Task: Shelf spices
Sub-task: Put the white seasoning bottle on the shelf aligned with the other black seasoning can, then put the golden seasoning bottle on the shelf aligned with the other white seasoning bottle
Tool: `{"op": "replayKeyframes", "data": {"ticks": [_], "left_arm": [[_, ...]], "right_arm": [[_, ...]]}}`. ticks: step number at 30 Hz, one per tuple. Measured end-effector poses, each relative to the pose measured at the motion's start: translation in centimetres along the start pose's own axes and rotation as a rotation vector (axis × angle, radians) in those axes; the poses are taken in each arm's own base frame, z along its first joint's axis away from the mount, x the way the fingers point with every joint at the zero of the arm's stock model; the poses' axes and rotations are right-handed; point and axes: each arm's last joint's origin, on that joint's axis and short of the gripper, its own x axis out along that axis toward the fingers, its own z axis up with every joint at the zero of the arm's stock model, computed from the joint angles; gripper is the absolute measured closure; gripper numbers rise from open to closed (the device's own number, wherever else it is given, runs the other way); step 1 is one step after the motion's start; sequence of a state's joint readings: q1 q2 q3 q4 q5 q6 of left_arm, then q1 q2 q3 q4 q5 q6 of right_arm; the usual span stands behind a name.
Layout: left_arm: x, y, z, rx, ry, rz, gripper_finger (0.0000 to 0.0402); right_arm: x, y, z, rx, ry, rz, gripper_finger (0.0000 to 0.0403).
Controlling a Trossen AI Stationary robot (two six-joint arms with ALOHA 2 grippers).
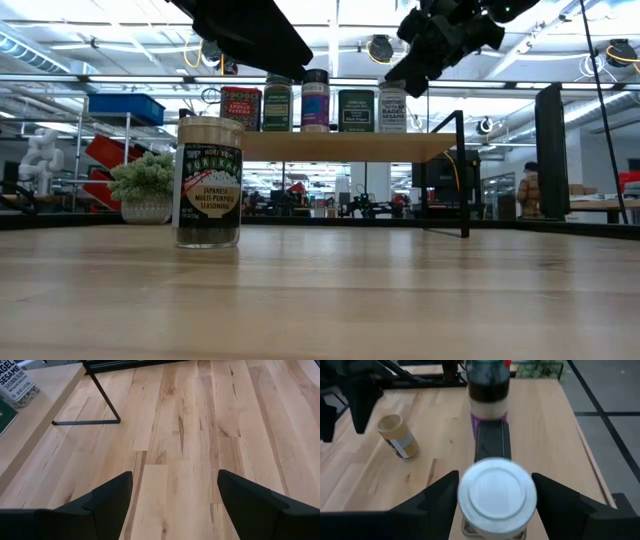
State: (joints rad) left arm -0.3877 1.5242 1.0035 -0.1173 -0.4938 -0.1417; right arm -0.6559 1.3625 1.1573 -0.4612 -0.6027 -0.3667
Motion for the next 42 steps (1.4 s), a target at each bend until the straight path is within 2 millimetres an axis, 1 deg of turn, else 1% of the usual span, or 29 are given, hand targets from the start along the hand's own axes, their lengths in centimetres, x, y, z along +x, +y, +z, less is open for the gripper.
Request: {"op": "replayKeyframes", "data": {"ticks": [4, 16, 20, 23, 26, 29, 32, 34, 36, 42], "left_arm": [[0.0, 0.0, 0.0, 0.0, 0.0, 0.0, 0.01], [0.0, 0.0, 0.0, 0.016, -0.001, 0.0, 0.01], [-1.1, 0.0, 0.6, 0.007, -0.034, -0.013, 0.01], [-2.1, -0.2, 0.9, 0.006, -0.053, -0.023, 0.01], [-3.0, -0.4, 0.8, -0.01, -0.034, -0.034, 0.01], [-3.8, -0.4, 0.0, -0.029, 0.035, -0.005, 0.01], [-4.5, -0.3, -1.0, -0.041, 0.106, 0.078, 0.01], [-4.8, -0.3, -1.7, -0.036, 0.158, 0.104, 0.01], [-5.2, -0.4, -2.4, -0.037, 0.206, 0.114, 0.01], [-5.6, -0.7, -2.9, -0.068, 0.242, 0.116, 0.01]], "right_arm": [[-0.5, 0.1, 0.9, -0.005, -0.005, 0.003, 0.0155], [-1.4, 0.4, 2.6, -0.056, -0.045, -0.013, 0.0154], [-2.2, 1.5, 3.2, -0.101, -0.062, -0.034, 0.0154], [-3.1, 3.0, 3.9, -0.149, -0.068, -0.084, 0.0154], [-4.2, 5.0, 4.5, -0.185, -0.089, -0.098, 0.0154], [-5.1, 7.5, 4.9, -0.192, -0.096, -0.075, 0.0154], [-5.5, 9.9, 4.9, -0.185, -0.078, -0.052, 0.0154], [-5.4, 11.4, 4.6, -0.179, -0.057, -0.024, 0.0154], [-4.7, 12.9, 4.1, -0.162, -0.03, 0.026, 0.0154], [-2.0, 16.7, 1.4, -0.152, 0.031, 0.192, 0.0154]]}}
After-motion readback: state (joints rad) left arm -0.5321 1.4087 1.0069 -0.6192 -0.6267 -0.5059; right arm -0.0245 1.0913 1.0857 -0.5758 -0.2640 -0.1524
